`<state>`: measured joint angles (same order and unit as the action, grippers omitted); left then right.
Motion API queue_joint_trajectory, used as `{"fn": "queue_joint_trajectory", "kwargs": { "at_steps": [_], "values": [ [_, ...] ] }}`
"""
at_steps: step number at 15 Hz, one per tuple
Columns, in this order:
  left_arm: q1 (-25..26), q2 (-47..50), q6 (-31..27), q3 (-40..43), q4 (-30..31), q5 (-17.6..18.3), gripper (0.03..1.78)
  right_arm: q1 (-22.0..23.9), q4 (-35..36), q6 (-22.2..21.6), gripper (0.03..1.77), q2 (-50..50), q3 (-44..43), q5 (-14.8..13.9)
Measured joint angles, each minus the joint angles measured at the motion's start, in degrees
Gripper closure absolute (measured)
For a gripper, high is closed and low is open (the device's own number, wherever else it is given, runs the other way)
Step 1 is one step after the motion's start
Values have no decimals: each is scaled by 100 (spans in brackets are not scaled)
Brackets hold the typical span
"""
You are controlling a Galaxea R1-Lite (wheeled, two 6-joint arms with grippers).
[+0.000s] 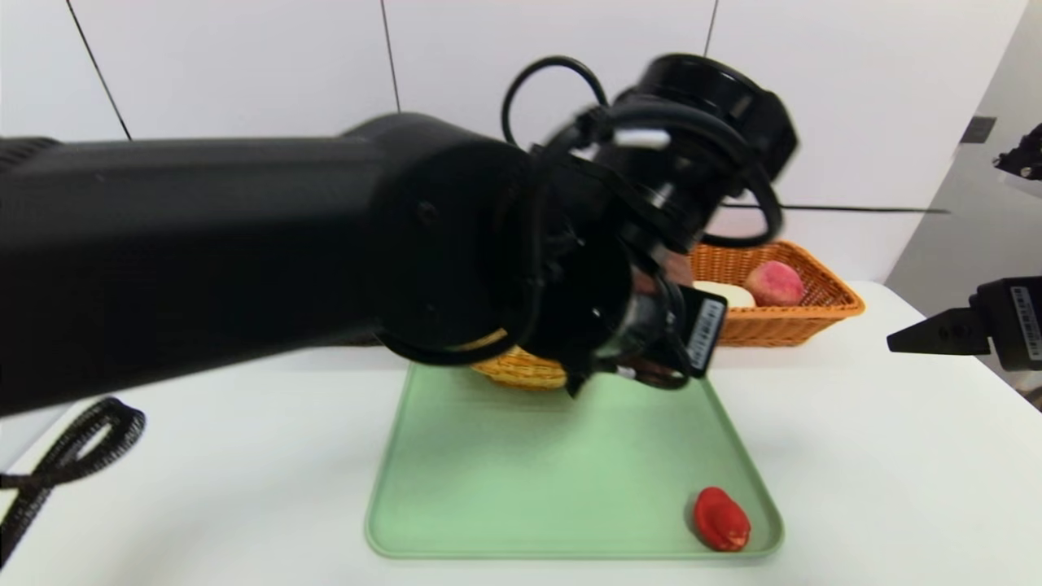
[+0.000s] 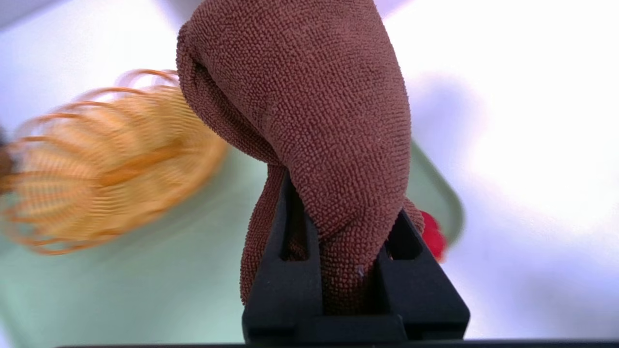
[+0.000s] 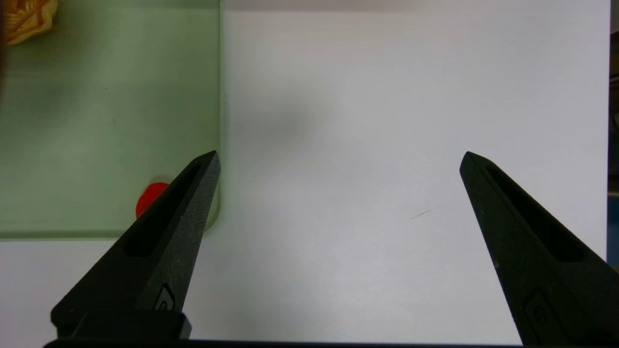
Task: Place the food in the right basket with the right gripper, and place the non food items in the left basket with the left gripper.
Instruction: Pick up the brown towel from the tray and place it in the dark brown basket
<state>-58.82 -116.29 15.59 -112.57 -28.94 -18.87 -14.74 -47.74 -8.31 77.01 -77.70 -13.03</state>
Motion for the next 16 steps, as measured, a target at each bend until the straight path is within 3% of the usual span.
{"fn": "queue_joint_trajectory", "kwargs": {
  "at_steps": [10, 13, 16],
  "values": [
    [2352, 855, -716, 6, -628, 44, 153, -28, 0, 30, 9, -9, -24, 33],
    [2892, 766, -1061, 6, -614, 291, 153, -30, 2, 35, 9, -2, -27, 83],
    [3405, 608, -1458, 6, -479, 824, 153, -35, 6, 38, 9, -2, -38, 118]
  ]
}}
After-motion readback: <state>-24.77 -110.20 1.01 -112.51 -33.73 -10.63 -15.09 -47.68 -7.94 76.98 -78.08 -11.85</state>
